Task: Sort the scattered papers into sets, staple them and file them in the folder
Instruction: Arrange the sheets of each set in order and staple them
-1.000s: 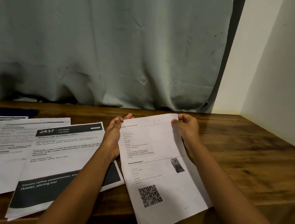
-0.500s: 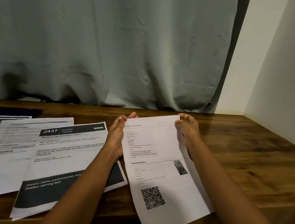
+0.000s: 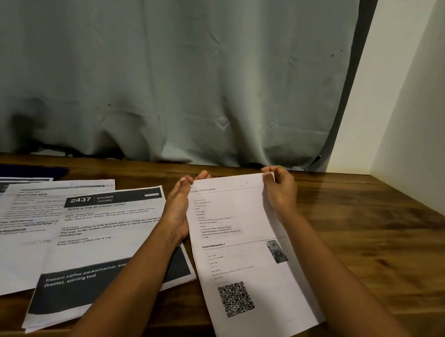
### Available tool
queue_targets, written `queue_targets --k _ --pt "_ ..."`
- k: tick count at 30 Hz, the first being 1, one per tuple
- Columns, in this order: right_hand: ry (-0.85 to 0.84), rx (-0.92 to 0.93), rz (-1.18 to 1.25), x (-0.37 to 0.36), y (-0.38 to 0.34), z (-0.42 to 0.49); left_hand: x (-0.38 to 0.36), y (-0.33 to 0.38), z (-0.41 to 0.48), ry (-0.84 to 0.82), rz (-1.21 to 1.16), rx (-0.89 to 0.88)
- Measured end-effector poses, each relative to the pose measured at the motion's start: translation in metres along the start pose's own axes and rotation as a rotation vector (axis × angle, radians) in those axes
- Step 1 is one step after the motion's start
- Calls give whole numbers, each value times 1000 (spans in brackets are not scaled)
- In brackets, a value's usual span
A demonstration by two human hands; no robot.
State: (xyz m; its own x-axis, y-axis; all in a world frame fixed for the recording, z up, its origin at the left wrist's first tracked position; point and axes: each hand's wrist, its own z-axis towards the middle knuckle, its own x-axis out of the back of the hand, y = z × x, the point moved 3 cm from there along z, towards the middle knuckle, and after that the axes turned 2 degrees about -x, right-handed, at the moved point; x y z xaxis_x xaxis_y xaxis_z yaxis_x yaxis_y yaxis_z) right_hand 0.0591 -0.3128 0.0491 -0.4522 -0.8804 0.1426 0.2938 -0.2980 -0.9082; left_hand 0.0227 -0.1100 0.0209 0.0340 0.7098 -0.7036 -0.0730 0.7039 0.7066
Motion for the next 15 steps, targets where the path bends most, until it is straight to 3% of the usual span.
queue_targets --k 7,11,15 --pt "-35 457 -585 -9 -13 -8 -1 1 0 -25 -19 -5" --pt "-162 740 -695 -32 -24 -30 -4 0 0 -32 -16 -24" --pt "-222 768 -686 -39 -24 -35 -2 0 0 -37 -6 -32"
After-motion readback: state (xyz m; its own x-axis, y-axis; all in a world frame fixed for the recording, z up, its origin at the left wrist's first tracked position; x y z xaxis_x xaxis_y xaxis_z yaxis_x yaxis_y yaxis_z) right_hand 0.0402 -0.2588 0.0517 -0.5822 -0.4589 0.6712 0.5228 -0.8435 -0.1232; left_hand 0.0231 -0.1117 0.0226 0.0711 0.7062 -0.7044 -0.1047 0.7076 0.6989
